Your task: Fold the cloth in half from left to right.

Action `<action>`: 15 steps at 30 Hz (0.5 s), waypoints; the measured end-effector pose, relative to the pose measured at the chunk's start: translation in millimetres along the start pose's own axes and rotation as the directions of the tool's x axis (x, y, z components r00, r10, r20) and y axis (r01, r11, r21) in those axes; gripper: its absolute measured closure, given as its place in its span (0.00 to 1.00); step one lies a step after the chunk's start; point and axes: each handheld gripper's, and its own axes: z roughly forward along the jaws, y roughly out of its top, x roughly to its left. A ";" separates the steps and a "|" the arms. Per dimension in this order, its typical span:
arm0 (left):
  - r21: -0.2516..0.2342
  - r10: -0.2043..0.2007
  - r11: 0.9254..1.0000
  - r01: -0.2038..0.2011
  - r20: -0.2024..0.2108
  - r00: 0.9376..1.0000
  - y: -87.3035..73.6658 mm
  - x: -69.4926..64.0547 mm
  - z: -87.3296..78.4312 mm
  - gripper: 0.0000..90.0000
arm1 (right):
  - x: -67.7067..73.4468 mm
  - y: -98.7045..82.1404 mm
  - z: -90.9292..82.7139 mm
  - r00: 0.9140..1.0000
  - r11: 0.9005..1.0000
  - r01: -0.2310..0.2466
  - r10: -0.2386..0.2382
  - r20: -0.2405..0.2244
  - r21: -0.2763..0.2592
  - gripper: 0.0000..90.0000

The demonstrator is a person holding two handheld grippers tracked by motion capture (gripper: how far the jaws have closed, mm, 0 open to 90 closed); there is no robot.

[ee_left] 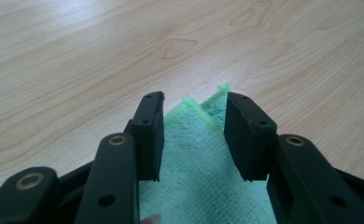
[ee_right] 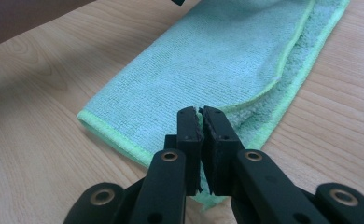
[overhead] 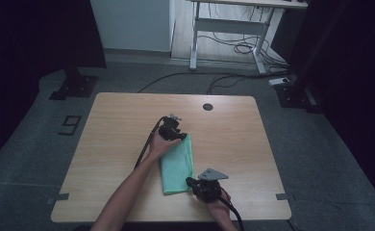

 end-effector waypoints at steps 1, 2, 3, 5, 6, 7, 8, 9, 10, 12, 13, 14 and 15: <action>0.002 0.003 1.000 -0.003 -0.003 1.000 -0.2 -1.3 0.6 0.67 | -0.5 0.0 0.0 1.000 1.000 0.000 0.000 0.001 0.000 0.95; 0.006 0.012 1.000 -0.012 -0.007 1.000 -0.5 -2.3 1.5 0.69 | -0.6 0.0 0.0 1.000 1.000 0.000 0.000 0.001 0.000 0.94; 0.011 0.018 1.000 -0.018 -0.009 1.000 -0.9 -3.4 2.8 0.72 | -0.4 -0.1 0.1 1.000 1.000 -0.001 0.001 0.001 0.001 0.94; 0.022 0.037 0.999 -0.037 -0.017 0.999 -1.9 -5.2 5.1 0.79 | 0.4 -0.2 0.3 1.000 1.000 0.001 -0.001 0.002 0.003 0.95; 0.023 0.039 0.999 -0.039 -0.018 0.999 -2.6 -6.0 5.7 0.83 | 0.7 -0.1 0.3 1.000 1.000 0.003 -0.003 0.002 0.004 0.95; 0.021 0.040 0.999 -0.039 -0.015 0.999 -3.1 -6.8 6.4 0.87 | 0.8 -0.1 0.3 1.000 1.000 0.004 -0.004 0.002 0.004 0.95; 0.020 0.037 0.999 -0.037 -0.013 0.999 -3.5 -7.2 6.7 0.90 | 0.6 -0.1 0.2 1.000 1.000 0.003 -0.003 0.002 0.004 0.95; 0.020 0.035 0.999 -0.034 -0.009 0.999 -3.7 -7.3 6.9 0.93 | 0.3 -0.1 0.2 1.000 1.000 0.002 -0.002 0.002 0.004 0.95; 0.019 0.034 0.999 -0.034 -0.008 0.999 -3.9 -7.3 6.9 0.96 | 0.0 -0.1 0.2 1.000 1.000 0.001 -0.001 0.002 0.004 0.95; 0.024 0.031 0.999 -0.031 -0.003 0.999 -4.0 -6.2 6.9 1.00 | -0.3 -0.2 0.4 1.000 1.000 0.000 0.000 0.002 0.005 0.95; 0.020 0.023 1.000 -0.023 0.000 1.000 -4.1 -6.1 7.1 1.00 | -0.3 -0.2 0.5 1.000 1.000 0.000 0.000 0.002 0.005 0.95; 0.021 0.025 0.999 -0.025 0.002 1.000 -4.1 -5.5 6.7 1.00 | -0.3 -0.2 0.5 1.000 1.000 0.000 0.000 0.002 0.006 0.95; 0.020 0.024 1.000 -0.024 0.004 1.000 -4.1 -5.3 6.2 1.00 | -0.2 -0.3 0.5 1.000 1.000 0.001 -0.001 0.002 0.006 0.95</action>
